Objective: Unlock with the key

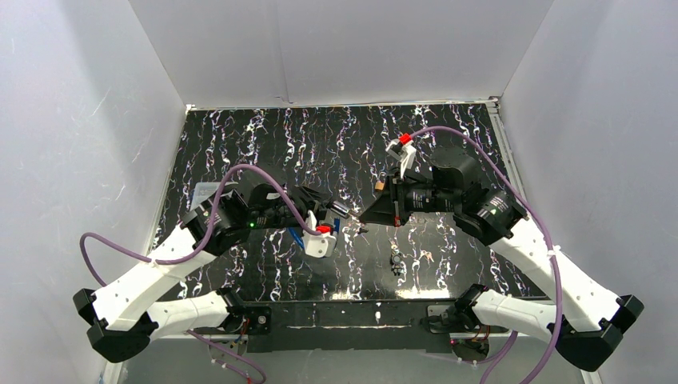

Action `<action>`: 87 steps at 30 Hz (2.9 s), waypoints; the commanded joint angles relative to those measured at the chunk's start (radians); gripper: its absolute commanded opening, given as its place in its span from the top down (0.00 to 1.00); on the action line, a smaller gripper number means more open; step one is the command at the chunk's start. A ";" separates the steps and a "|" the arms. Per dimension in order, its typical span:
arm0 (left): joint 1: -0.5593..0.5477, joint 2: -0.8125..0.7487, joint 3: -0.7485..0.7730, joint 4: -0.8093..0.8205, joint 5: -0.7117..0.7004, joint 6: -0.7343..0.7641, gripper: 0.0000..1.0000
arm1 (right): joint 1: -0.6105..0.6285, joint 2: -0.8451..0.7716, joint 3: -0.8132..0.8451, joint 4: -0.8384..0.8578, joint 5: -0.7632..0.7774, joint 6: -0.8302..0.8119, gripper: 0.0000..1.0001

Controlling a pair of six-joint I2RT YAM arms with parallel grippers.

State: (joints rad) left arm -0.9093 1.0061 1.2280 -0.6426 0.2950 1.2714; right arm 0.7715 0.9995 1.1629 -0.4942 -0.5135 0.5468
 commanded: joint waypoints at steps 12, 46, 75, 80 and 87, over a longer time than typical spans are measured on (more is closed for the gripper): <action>-0.012 0.003 0.023 0.041 0.008 -0.027 1.00 | -0.009 0.013 0.018 0.064 0.011 0.011 0.99; -0.111 0.093 0.120 0.058 0.072 -0.165 1.00 | -0.004 0.107 0.053 0.178 0.000 0.043 0.99; -0.112 0.070 0.081 0.050 -0.129 -0.087 1.00 | -0.032 -0.089 0.038 -0.081 0.133 -0.039 0.71; -0.112 0.075 0.078 0.059 -0.137 -0.078 1.00 | -0.032 -0.077 0.041 -0.056 0.117 -0.026 0.71; -0.112 0.079 0.084 0.067 -0.131 -0.079 1.00 | -0.032 -0.049 0.031 -0.020 0.104 -0.006 0.76</action>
State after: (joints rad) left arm -1.0178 1.1110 1.3022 -0.6281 0.1637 1.1791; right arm 0.7414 0.9416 1.1717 -0.5739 -0.3887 0.5258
